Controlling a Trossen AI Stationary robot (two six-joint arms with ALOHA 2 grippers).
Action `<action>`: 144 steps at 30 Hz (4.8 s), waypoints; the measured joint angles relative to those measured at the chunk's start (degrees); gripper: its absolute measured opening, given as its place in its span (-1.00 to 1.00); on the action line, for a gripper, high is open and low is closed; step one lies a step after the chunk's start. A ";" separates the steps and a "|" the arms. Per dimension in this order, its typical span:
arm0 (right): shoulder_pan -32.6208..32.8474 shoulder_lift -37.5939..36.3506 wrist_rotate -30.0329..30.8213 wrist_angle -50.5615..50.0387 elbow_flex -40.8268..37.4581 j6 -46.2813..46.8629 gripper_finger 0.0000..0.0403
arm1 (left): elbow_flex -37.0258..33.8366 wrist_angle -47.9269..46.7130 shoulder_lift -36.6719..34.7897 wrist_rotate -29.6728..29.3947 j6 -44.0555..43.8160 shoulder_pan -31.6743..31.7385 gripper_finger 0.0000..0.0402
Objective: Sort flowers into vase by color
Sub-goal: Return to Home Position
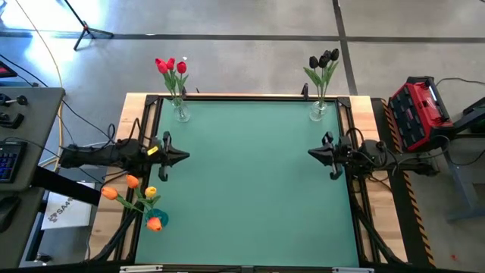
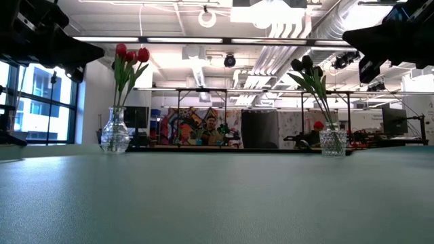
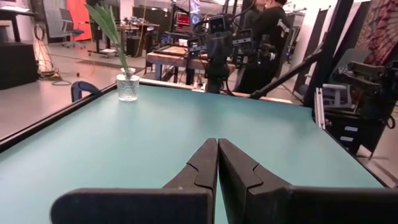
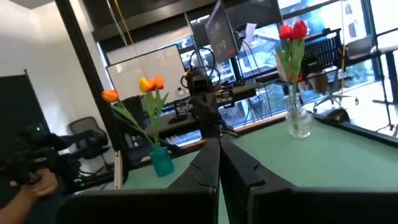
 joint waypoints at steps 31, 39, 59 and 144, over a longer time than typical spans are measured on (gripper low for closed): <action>11.65 10.78 2.34 3.86 -0.02 -4.28 -1.00 | -3.72 8.82 0.26 -6.67 2.84 -4.98 -1.00; 11.63 10.63 0.19 3.62 -0.04 -4.75 -1.00 | -3.72 9.11 0.26 -8.81 2.05 -4.98 -1.00; 11.58 10.56 1.04 -7.50 8.08 -10.38 -1.00 | -3.72 9.26 0.28 -9.42 1.48 -4.98 -1.00; 10.43 -0.19 1.63 -2.63 -0.09 -6.24 -1.00 | -3.69 9.70 0.28 -15.29 5.57 -8.94 -1.00</action>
